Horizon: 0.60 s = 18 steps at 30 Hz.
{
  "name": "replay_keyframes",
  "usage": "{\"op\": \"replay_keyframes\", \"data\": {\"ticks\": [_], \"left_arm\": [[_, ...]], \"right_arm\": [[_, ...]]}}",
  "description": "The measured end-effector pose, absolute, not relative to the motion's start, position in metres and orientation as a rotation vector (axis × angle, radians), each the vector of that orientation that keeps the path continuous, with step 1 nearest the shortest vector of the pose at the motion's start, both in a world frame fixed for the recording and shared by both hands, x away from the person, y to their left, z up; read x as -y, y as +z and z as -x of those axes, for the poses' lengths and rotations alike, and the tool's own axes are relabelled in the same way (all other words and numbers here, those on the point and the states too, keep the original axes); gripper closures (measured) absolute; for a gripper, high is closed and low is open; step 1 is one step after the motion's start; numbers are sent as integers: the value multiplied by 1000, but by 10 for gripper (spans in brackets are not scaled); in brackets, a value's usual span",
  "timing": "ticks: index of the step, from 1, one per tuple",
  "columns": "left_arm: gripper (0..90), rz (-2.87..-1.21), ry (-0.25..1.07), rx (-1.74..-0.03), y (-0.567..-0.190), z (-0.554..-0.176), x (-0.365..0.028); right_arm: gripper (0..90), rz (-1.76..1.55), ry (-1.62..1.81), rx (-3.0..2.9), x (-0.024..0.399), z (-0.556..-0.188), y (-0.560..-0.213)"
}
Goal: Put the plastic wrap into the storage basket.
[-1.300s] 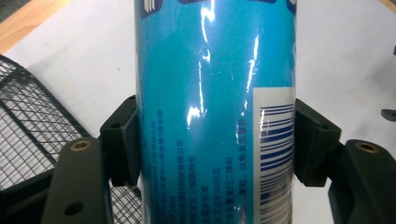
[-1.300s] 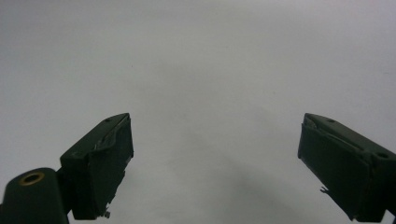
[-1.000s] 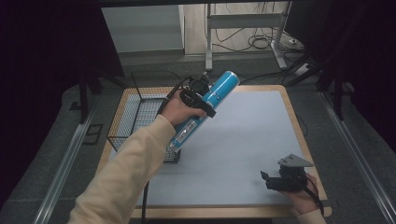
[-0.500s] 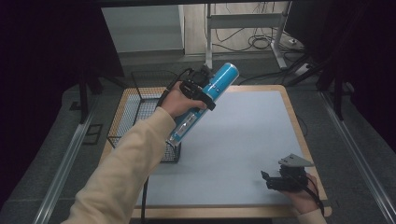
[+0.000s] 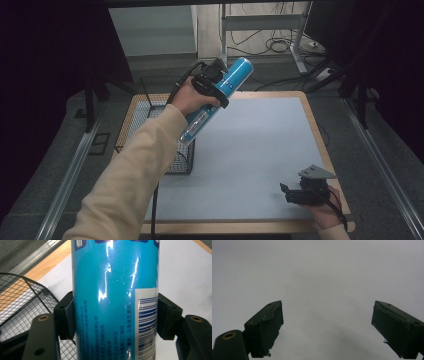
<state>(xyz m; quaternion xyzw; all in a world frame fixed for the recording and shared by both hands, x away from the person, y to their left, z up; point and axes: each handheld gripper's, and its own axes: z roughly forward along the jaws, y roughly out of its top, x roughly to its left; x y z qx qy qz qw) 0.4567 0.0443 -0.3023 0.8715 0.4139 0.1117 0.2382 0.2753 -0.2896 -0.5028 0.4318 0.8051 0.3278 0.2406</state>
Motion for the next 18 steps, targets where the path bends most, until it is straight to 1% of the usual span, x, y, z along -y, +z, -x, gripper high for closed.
{"op": "replay_keyframes", "data": {"ticks": [18], "left_arm": [[316,-2405,370,-1210,-309,-484,-66]], "right_arm": [[107,-1187,891,-2200,290,-276,-504]]}}
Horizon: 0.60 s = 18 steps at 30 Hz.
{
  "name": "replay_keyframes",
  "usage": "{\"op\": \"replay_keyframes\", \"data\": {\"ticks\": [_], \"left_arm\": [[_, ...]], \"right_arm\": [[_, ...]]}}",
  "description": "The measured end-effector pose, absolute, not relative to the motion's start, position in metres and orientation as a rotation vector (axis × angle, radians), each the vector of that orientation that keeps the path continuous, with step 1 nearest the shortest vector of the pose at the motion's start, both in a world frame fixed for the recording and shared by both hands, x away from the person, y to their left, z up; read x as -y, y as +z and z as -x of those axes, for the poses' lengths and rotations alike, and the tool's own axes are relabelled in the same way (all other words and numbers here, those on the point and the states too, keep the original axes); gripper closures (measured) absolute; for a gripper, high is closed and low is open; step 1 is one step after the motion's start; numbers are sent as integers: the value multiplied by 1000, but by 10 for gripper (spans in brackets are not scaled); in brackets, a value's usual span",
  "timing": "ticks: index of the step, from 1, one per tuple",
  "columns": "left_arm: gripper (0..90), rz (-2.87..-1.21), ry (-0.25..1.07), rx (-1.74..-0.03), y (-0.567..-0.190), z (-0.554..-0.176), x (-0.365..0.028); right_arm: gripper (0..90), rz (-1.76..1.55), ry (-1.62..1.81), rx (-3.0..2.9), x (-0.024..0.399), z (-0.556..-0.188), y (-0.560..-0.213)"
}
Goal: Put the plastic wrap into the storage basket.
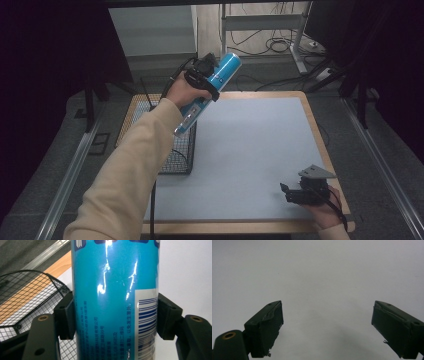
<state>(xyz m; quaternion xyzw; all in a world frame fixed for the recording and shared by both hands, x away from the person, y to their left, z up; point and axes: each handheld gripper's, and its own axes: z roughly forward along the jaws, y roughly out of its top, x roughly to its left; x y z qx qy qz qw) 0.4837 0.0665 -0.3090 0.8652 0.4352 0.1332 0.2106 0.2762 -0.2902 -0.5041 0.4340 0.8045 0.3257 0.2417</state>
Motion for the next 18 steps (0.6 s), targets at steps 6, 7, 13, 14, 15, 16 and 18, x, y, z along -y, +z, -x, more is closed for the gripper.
{"op": "replay_keyframes", "data": {"ticks": [6,7,13,14,15,16,18], "left_arm": [[316,-2412,394,-1234,-315,-489,-74],[316,-2410,394,-1238,-316,-489,-75],[316,-2409,398,-1259,-323,-492,-81],[316,-2408,400,-1262,-325,-492,-82],[316,-2411,401,-1265,-326,-493,-84],[315,-2409,406,-1271,-327,-493,-85],[316,-2411,412,-1285,-330,-494,-89]], "right_arm": [[107,-1188,891,-2201,290,-276,-504],[107,-1188,891,-2202,290,-276,-504],[107,-1188,889,-2200,290,-276,-505],[107,-1186,889,-2200,290,-276,-505],[107,-1184,888,-2201,290,-276,-505],[107,-1184,887,-2201,290,-276,-505],[107,-1182,886,-2202,290,-276,-505]]}}
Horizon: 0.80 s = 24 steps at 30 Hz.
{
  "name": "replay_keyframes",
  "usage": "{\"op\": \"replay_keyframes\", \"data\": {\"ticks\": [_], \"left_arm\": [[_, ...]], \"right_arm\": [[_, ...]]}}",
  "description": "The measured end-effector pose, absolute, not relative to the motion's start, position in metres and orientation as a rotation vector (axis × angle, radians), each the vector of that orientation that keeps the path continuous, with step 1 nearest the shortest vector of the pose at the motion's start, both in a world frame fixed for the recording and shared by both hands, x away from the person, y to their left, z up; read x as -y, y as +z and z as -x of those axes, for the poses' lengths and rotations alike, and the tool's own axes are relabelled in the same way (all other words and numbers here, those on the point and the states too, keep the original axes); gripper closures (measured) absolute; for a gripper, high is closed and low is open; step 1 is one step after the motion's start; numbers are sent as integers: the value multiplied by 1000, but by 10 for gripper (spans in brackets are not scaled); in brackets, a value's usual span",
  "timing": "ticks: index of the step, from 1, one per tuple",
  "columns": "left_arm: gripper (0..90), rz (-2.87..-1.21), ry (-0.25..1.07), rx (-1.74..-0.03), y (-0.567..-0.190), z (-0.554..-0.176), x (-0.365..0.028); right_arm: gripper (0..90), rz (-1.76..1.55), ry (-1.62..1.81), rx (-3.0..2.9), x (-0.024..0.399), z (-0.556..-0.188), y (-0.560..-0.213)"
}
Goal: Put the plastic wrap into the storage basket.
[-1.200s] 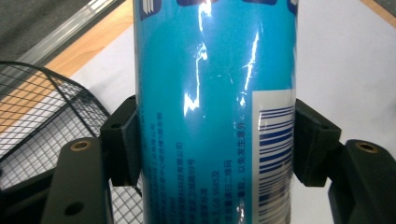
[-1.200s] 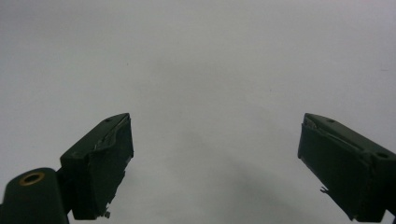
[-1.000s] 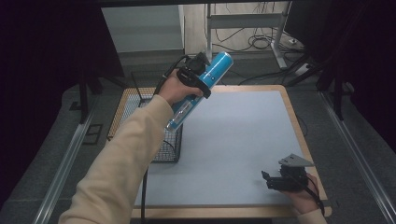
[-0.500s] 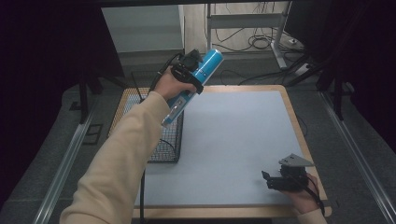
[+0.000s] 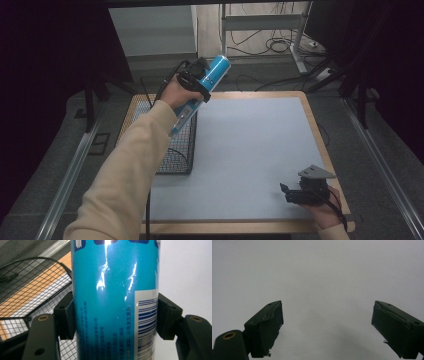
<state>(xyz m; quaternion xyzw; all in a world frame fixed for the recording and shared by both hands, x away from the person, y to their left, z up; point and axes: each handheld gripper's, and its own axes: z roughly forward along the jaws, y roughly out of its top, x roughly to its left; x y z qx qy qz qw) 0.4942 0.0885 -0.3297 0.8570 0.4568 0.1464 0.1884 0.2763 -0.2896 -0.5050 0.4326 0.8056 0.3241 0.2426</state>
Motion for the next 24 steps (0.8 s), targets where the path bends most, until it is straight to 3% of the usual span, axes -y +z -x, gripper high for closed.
{"op": "replay_keyframes", "data": {"ticks": [24], "left_arm": [[316,-2425,422,-1394,-374,-510,-122]], "right_arm": [[107,-1187,879,-2206,289,-277,-506]]}}
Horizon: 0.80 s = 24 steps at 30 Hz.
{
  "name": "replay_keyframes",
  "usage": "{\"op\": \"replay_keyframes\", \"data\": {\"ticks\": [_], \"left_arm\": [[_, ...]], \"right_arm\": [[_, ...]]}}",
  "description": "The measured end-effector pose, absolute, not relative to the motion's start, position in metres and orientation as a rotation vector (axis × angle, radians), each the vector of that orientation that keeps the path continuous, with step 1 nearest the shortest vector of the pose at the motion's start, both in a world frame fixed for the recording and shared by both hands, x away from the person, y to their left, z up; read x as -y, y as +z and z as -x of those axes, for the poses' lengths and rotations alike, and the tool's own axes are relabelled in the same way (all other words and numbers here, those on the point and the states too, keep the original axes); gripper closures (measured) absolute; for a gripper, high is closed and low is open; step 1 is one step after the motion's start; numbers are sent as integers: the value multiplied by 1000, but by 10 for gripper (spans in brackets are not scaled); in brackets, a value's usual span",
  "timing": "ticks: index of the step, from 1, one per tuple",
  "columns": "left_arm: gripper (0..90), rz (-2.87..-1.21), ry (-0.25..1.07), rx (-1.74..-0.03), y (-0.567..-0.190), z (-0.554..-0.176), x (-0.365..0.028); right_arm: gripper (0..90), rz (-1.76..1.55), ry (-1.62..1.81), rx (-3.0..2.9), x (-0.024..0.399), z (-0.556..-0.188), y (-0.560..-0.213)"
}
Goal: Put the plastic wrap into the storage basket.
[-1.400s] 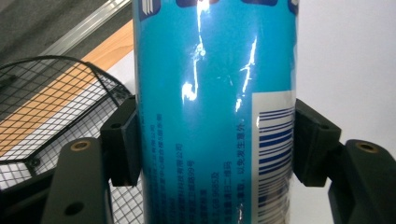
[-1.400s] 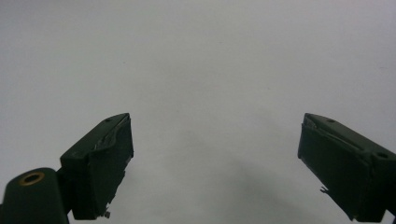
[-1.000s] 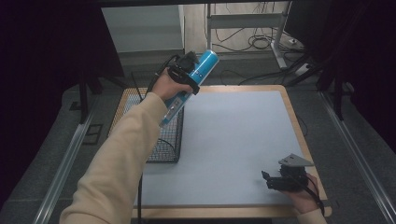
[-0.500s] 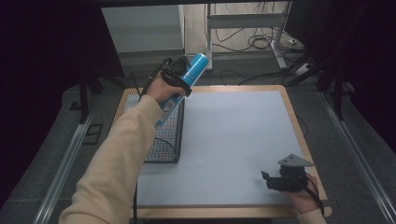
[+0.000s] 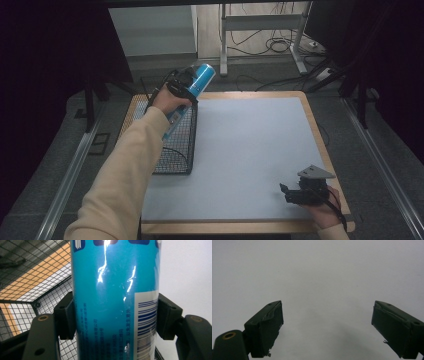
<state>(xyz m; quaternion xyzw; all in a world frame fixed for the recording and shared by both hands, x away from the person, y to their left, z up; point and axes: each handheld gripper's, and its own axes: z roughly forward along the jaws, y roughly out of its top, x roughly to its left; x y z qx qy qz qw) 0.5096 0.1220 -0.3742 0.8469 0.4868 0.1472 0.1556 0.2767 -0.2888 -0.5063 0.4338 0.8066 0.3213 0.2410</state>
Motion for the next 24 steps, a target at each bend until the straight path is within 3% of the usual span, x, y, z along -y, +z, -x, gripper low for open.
{"op": "replay_keyframes", "data": {"ticks": [24], "left_arm": [[315,-2482,433,-1443,-416,-517,-133]], "right_arm": [[107,-1185,869,-2210,288,-277,-508]]}}
